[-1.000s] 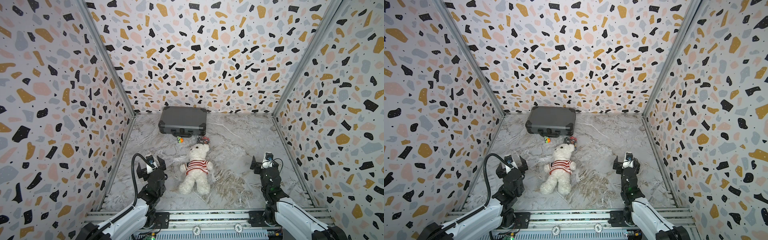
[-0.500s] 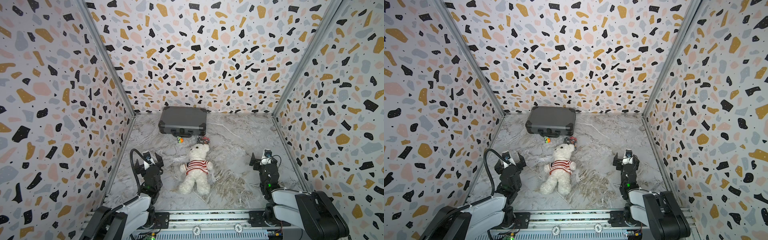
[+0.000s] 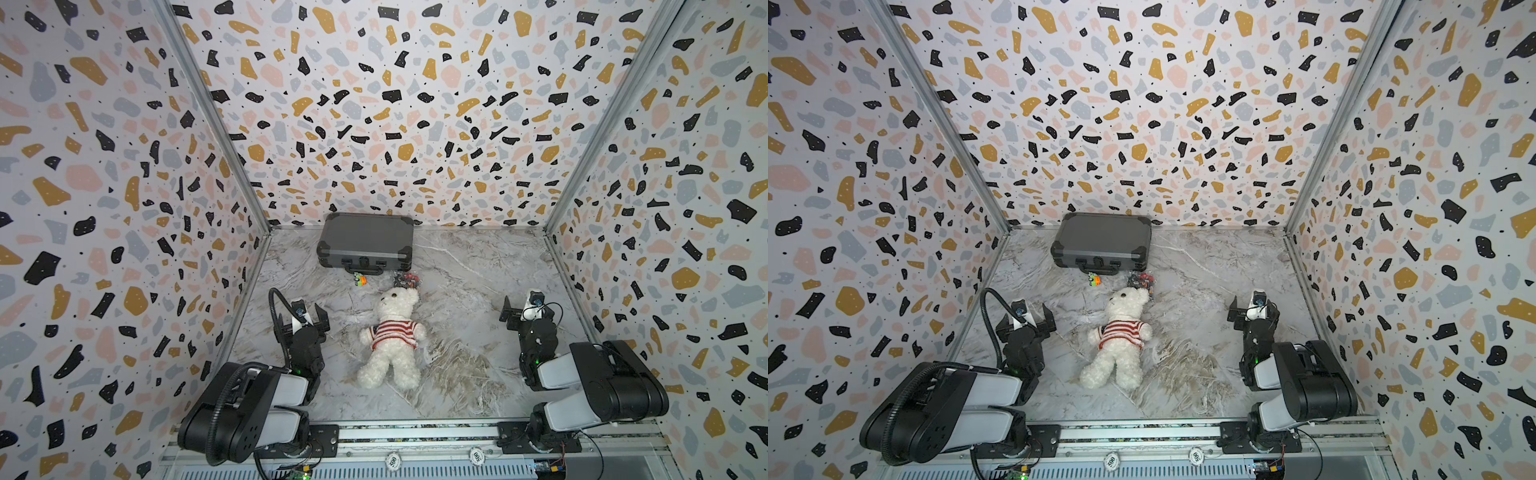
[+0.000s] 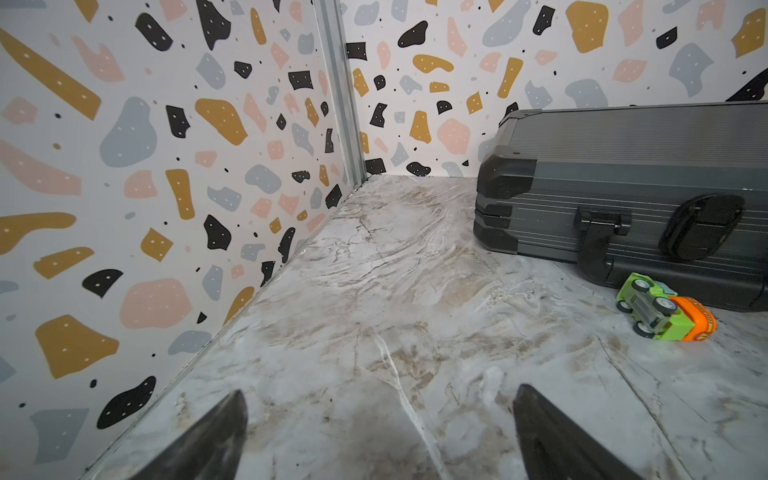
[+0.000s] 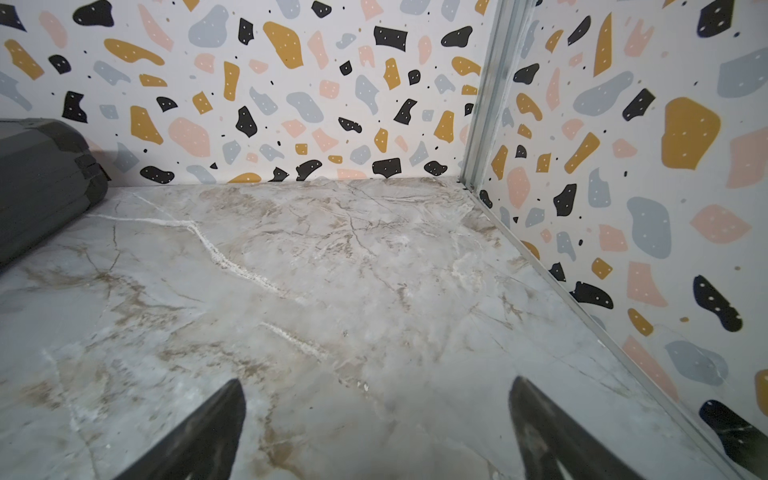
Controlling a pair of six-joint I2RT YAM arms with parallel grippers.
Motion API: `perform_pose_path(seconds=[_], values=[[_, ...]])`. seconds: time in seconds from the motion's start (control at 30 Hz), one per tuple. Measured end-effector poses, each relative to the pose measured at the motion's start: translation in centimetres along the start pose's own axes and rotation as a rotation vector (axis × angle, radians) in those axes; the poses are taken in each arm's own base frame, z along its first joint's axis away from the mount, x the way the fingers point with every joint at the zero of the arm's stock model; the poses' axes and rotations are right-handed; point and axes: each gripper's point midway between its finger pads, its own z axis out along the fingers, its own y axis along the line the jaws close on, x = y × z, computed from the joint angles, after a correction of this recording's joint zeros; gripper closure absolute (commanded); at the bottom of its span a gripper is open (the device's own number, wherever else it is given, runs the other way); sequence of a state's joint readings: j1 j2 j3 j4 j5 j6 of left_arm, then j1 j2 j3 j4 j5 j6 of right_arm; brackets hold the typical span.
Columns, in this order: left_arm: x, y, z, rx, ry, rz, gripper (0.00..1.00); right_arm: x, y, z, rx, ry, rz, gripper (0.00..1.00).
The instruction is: Dress the teddy bear
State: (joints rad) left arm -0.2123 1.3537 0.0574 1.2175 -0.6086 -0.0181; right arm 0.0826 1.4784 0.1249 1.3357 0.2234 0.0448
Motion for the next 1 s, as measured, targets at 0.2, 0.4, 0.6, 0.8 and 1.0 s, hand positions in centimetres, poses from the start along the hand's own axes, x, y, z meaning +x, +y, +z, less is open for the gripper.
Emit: perform_pose_path(seconds=[0.2,0.4,0.6,0.8,1.0], values=[[-0.7,-0.4,0.9,0.006,-0.010,-0.011,0.00,-0.6,0.4,1.1,-0.008,0.002,-0.002,0.01],[-1.5,-0.4,2.0,0.003,-0.016,-0.032,0.00,-0.3,1.0,1.0,-0.018,0.014,-0.012,0.01],[-1.2,-0.5,2.1,0.011,-0.002,-0.034,0.00,-0.2,1.1,1.0,-0.020,0.020,-0.014,0.01],[-1.1,-0.5,2.1,0.016,0.003,-0.032,0.00,-0.1,1.0,1.0,-0.020,0.023,-0.015,0.01],[-1.1,-0.5,2.1,0.016,0.004,-0.032,0.00,0.0,1.0,1.0,-0.020,0.027,-0.016,0.01]])
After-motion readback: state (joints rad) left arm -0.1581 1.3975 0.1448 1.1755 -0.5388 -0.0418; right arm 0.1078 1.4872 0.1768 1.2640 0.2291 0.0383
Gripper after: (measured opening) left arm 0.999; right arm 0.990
